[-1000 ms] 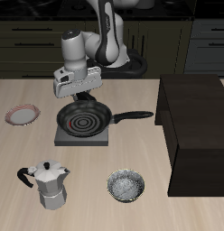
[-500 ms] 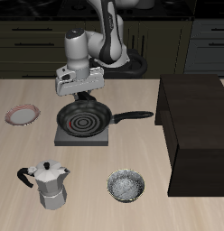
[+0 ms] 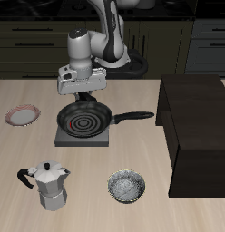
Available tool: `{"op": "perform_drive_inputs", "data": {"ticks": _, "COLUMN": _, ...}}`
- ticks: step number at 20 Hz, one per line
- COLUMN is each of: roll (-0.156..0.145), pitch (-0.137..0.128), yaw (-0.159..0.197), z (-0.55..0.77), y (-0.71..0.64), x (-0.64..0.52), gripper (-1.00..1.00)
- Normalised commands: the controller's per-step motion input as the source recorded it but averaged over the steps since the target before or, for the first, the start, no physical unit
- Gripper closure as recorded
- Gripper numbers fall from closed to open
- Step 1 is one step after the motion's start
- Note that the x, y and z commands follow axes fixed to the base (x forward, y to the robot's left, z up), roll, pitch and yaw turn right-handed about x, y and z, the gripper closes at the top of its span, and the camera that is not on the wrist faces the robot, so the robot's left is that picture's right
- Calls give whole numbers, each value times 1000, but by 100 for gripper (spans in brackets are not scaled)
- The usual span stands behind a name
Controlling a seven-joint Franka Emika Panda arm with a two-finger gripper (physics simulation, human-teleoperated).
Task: Turn off the stove
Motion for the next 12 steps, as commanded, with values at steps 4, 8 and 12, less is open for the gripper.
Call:
{"op": "perform_drive_inputs", "data": {"ticks": 4, "roll": -9, "pitch": 4, "yaw": -49, "z": 13, "y": 43, "x": 38, "gripper": 100}}
{"op": "perform_drive_inputs", "data": {"ticks": 8, "roll": -17, "pitch": 8, "yaw": -56, "z": 22, "y": -3, "x": 36, "gripper": 100}}
{"op": "perform_drive_inputs", "data": {"ticks": 12, "roll": -3, "pitch": 0, "yaw": -35, "z": 59, "y": 29, "x": 37, "gripper": 100}}
